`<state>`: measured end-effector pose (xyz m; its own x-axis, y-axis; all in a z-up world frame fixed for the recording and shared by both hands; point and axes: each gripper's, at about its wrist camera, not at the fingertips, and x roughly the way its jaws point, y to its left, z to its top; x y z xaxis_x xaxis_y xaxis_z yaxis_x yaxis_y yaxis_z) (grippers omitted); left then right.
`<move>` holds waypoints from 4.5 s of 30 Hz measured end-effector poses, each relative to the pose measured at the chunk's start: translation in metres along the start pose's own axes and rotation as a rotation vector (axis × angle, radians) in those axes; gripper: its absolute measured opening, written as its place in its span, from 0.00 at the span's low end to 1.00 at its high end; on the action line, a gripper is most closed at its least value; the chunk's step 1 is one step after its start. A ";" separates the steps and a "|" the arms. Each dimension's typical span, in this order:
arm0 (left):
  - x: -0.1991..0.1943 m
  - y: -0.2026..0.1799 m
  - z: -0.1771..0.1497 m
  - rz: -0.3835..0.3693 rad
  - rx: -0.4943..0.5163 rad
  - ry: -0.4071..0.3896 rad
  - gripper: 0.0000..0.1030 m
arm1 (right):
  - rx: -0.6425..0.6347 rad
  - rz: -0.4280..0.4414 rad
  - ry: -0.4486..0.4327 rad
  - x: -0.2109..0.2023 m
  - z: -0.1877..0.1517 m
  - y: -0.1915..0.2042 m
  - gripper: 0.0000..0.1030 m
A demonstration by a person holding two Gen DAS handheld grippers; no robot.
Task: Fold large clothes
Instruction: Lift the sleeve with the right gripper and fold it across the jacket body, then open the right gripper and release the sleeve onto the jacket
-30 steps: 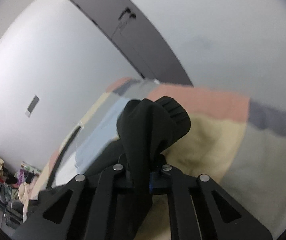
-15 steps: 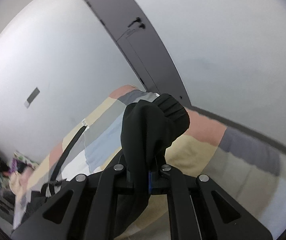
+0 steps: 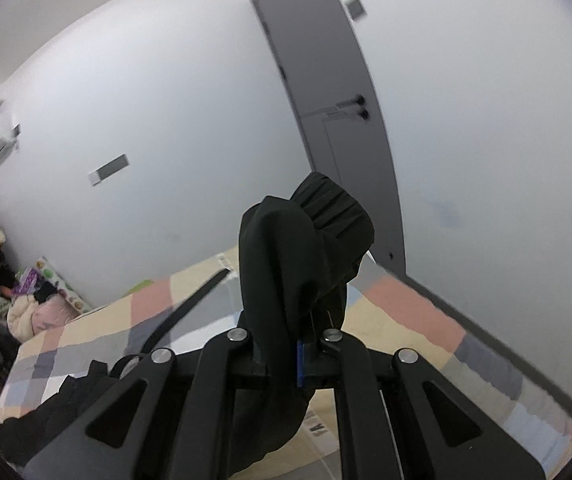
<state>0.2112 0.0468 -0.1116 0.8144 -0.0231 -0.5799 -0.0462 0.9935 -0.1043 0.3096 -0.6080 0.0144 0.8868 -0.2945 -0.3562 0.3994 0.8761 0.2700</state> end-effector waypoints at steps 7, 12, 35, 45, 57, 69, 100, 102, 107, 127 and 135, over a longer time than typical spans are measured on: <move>0.003 0.029 -0.010 -0.009 -0.053 0.029 1.00 | -0.060 0.078 -0.066 -0.031 0.002 0.074 0.08; 0.003 0.043 -0.013 0.006 -0.069 0.013 1.00 | -0.097 0.153 -0.101 -0.049 0.007 0.141 0.08; 0.004 0.105 -0.005 -0.015 -0.078 -0.064 1.00 | -0.424 0.530 0.059 -0.044 -0.147 0.453 0.10; 0.032 0.112 -0.010 -0.035 -0.086 -0.026 1.00 | -0.550 0.605 0.260 -0.004 -0.306 0.522 0.11; 0.039 0.142 -0.013 -0.006 -0.168 -0.012 1.00 | -0.656 0.578 0.443 0.046 -0.426 0.533 0.11; 0.050 0.141 -0.014 -0.005 -0.166 0.010 1.00 | -0.800 0.611 0.482 0.020 -0.422 0.531 0.40; -0.020 0.065 -0.030 -0.090 -0.038 -0.099 1.00 | -0.425 0.520 0.264 -0.100 -0.283 0.305 0.66; -0.023 0.061 -0.031 -0.091 -0.030 -0.102 1.00 | -0.414 0.495 0.265 -0.104 -0.282 0.291 0.66; -0.032 0.056 -0.031 -0.079 -0.027 -0.097 1.00 | -0.435 0.490 0.233 -0.125 -0.284 0.259 0.66; -0.049 0.057 -0.017 -0.125 -0.024 -0.130 1.00 | -0.407 0.475 0.141 -0.184 -0.320 0.212 0.78; -0.029 0.099 0.032 -0.125 -0.068 -0.076 1.00 | -0.420 0.459 0.143 -0.177 -0.328 0.228 0.87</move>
<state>0.2017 0.1495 -0.0791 0.8576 -0.1345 -0.4964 0.0211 0.9736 -0.2274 0.1670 -0.2310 -0.1547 0.8947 0.1749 -0.4111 -0.1650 0.9845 0.0597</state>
